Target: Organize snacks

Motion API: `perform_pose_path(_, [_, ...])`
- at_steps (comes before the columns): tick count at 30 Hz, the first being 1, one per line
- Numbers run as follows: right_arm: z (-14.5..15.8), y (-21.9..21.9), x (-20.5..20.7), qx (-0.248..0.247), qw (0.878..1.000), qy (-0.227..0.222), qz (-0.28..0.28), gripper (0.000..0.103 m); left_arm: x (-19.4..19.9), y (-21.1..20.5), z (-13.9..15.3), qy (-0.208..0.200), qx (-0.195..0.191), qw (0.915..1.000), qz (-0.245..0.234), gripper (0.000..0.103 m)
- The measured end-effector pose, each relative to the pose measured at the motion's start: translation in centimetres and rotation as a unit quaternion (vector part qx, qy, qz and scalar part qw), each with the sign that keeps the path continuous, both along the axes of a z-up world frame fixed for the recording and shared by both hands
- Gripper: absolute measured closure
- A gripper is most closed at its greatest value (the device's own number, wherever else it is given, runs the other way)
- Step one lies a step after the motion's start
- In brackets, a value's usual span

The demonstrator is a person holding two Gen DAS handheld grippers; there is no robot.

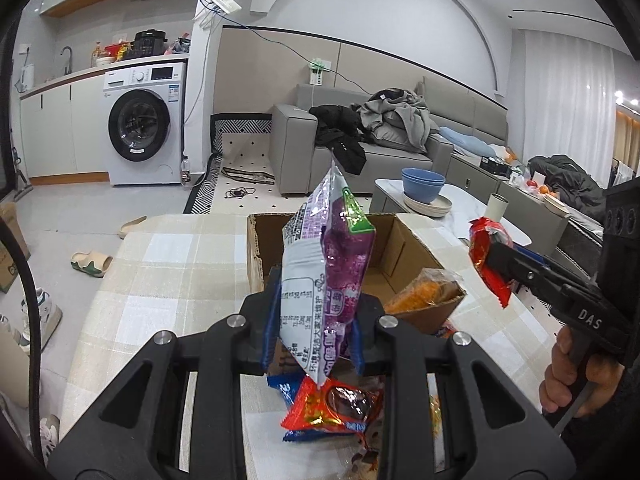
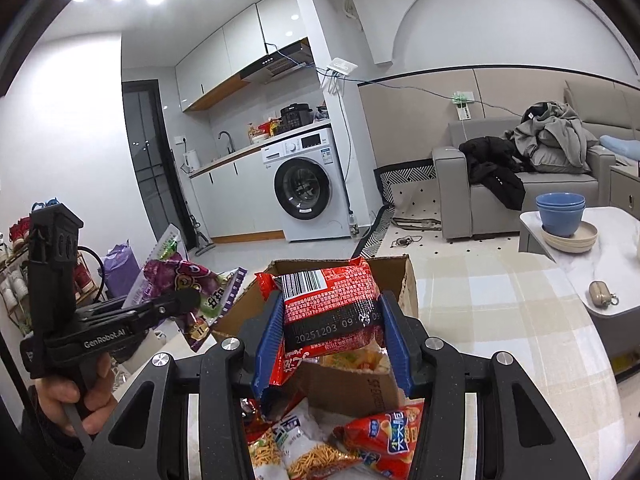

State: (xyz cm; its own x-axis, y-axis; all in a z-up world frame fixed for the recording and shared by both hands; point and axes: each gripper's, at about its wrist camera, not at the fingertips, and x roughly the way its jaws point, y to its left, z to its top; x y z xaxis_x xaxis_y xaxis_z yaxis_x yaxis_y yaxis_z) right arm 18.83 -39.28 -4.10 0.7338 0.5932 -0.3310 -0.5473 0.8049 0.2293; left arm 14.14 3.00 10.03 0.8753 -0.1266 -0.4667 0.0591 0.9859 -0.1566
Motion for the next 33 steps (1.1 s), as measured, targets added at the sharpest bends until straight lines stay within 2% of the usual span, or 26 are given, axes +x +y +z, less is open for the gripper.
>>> perform_pose_path(7, [0.1, 0.8, 0.8, 0.004, 1.0, -0.008, 0.003, 0.055, 2.7, -0.4, -0.6, 0.002, 0.001, 0.9999, 0.012, 0.078])
perform_pose_path(18, [-1.1, 2.2, 1.7, 0.012, 0.999, -0.029, -0.013, 0.055, 5.7, -3.1, -2.6, -0.013, 0.039, 0.999, 0.014, 0.078])
perform_pose_path(33, [-2.9, 2.8, 3.6, 0.009, 1.0, -0.002, -0.018, 0.055, 8.4, -4.2, -5.7, -0.012, 0.048, 0.9985, 0.025, 0.078])
